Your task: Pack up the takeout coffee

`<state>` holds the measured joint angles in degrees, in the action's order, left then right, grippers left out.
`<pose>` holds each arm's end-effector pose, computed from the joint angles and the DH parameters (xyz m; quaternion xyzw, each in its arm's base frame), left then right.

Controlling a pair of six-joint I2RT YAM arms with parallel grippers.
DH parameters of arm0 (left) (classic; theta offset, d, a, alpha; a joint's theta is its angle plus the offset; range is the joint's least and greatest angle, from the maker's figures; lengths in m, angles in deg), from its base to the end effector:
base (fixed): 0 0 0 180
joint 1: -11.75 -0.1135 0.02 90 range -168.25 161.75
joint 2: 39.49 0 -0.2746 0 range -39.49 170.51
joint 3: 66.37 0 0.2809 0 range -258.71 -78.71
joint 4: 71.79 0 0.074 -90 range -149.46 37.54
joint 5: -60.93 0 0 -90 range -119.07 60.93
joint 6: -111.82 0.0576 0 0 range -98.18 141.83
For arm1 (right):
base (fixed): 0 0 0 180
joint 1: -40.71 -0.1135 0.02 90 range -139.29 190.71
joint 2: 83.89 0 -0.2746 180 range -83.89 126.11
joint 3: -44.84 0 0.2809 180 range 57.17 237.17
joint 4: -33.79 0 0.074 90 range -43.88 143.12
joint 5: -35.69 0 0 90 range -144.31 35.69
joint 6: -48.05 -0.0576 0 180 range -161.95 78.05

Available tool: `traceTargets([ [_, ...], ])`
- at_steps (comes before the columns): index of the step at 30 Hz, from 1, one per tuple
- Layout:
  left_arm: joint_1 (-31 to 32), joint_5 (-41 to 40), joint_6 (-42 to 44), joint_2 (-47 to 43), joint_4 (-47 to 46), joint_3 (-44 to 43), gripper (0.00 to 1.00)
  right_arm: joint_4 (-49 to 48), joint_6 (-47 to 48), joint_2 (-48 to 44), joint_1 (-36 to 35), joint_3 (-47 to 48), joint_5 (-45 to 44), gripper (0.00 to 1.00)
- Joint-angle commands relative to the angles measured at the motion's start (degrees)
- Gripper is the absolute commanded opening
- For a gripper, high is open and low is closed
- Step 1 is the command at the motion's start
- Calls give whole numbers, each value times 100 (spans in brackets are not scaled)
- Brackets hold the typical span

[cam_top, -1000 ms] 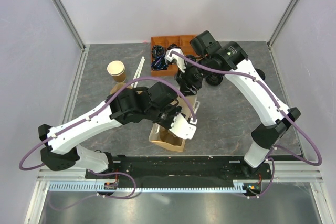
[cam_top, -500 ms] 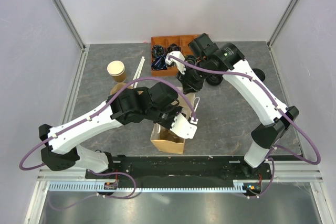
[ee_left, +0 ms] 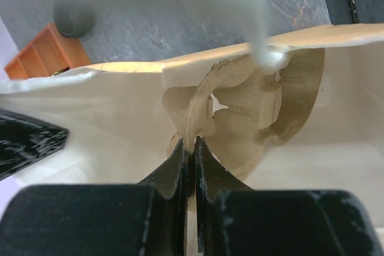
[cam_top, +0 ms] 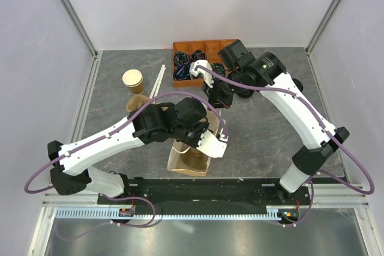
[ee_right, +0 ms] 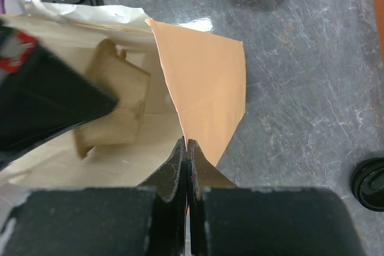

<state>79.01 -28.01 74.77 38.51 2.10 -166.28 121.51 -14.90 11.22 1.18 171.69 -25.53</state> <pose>0.1167 -0.2813 0.3833 0.8211 0.4686 -0.0492 0.3221 0.2546 0.2461 0.4316 -0.5692 0.7344 0.2670 0.2559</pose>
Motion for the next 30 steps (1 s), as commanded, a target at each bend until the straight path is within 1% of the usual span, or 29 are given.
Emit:
traceTargets([
  [1, 6, -88, -285, 5, -197, 30, 6, -165, 38, -291, -195, -44, 190, 0],
  [5, 6, -88, -390, 67, -109, 56, 7, -245, -50, -370, -248, -26, 111, 0],
  [9, 6, -62, -461, 58, -144, 284, 7, -315, -68, -458, -327, -158, 93, 0],
  [12, 15, -88, -540, 49, -319, 451, 8, -306, -86, -467, -380, -175, 93, 0],
  [15, 6, -343, -549, 49, -452, 592, 9, -297, -112, -467, -406, -202, 93, 0],
  [20, 6, -405, -575, -74, -758, 899, 9, -315, -129, -432, -424, -202, 163, 0],
  [26, 6, -624, -487, -206, -1199, 1479, 10, -315, -147, -397, -424, -176, 251, 0],
  [30, 6, -660, -514, -144, -1339, 1672, 10, -324, -173, -397, -442, -176, 357, 0],
])
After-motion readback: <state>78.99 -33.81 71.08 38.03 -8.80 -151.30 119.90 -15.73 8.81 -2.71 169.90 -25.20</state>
